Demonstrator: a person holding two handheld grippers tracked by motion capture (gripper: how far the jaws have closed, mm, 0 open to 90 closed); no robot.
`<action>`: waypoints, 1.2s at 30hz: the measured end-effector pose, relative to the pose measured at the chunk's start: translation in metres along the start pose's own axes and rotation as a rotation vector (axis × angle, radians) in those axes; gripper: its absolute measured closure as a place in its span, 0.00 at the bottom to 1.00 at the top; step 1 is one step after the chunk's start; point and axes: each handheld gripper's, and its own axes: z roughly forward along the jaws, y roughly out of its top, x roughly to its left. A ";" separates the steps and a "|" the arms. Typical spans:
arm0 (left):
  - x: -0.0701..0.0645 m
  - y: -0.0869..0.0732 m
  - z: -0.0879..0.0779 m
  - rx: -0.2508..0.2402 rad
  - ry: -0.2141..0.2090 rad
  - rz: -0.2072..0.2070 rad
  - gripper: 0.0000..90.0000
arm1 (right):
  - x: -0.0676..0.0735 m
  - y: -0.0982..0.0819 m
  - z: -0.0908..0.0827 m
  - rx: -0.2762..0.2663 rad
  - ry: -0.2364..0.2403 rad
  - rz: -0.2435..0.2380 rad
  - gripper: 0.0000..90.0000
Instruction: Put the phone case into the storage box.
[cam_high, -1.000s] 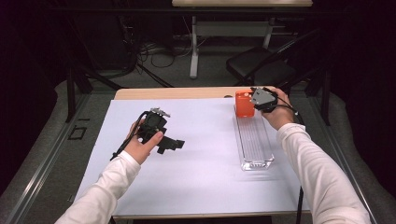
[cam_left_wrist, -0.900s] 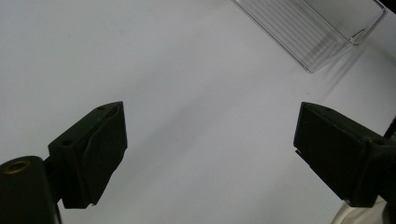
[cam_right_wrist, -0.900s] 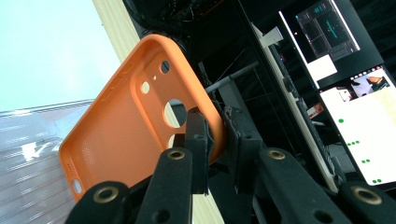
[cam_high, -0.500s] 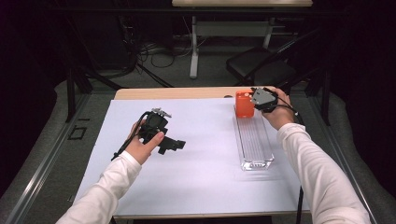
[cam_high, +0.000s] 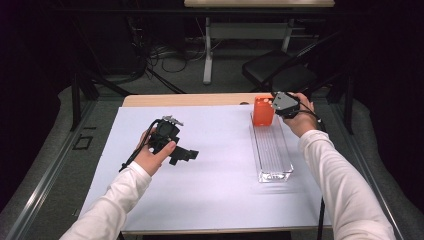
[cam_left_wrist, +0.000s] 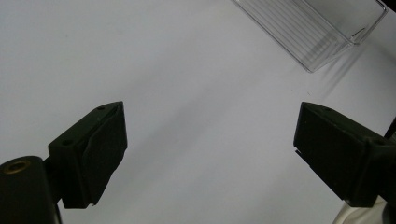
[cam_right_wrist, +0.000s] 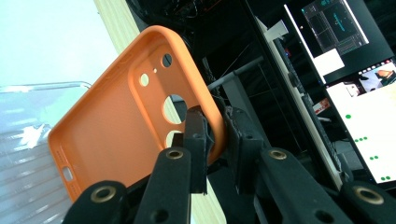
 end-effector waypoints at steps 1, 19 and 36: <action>0.000 0.000 0.000 0.000 0.001 0.001 0.11 | 0.000 -0.001 0.000 -0.001 -0.002 -0.002 0.88; 0.000 0.000 0.001 0.004 0.000 0.002 0.11 | -0.002 -0.002 0.002 0.022 -0.020 0.016 0.75; -0.001 0.001 0.001 0.003 -0.001 0.007 0.11 | 0.000 -0.002 0.001 0.048 0.005 0.054 0.56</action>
